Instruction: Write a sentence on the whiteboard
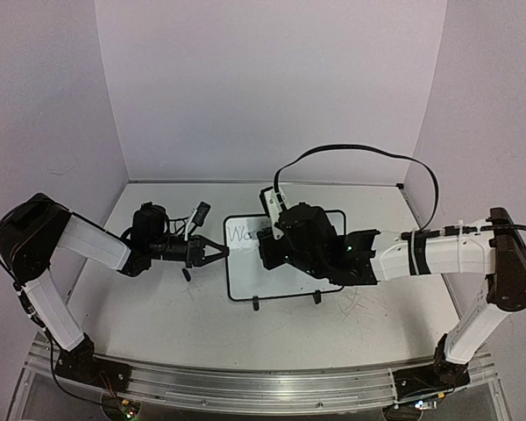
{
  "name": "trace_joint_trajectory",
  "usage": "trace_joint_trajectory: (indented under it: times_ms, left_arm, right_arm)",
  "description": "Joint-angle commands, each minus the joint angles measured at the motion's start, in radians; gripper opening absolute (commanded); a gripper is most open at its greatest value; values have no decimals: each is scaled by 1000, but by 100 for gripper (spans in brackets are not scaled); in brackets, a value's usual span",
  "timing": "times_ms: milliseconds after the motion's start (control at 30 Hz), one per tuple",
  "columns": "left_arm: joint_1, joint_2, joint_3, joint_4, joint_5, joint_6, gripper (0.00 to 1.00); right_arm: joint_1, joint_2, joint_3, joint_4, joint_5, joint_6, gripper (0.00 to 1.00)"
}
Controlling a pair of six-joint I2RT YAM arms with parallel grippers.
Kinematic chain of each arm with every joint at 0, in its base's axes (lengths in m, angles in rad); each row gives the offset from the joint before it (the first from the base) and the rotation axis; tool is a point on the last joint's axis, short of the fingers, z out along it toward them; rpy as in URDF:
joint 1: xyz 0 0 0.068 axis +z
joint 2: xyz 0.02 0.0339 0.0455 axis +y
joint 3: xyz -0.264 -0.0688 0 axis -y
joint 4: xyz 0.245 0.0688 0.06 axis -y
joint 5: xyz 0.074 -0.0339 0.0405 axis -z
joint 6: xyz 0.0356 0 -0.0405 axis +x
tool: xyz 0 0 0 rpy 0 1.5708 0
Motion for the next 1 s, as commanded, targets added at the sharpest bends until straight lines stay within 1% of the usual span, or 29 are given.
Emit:
trace_joint_trajectory:
  times_ms: [0, 967]
  left_arm:
    - [-15, -22, 31, -6, 41, 10, 0]
    - [-15, -22, 30, -8, 42, 10, 0]
  right_arm:
    - [-3, -12, 5, -13, 22, 22, 0]
    - [-4, -45, -36, -34, 28, 57, 0]
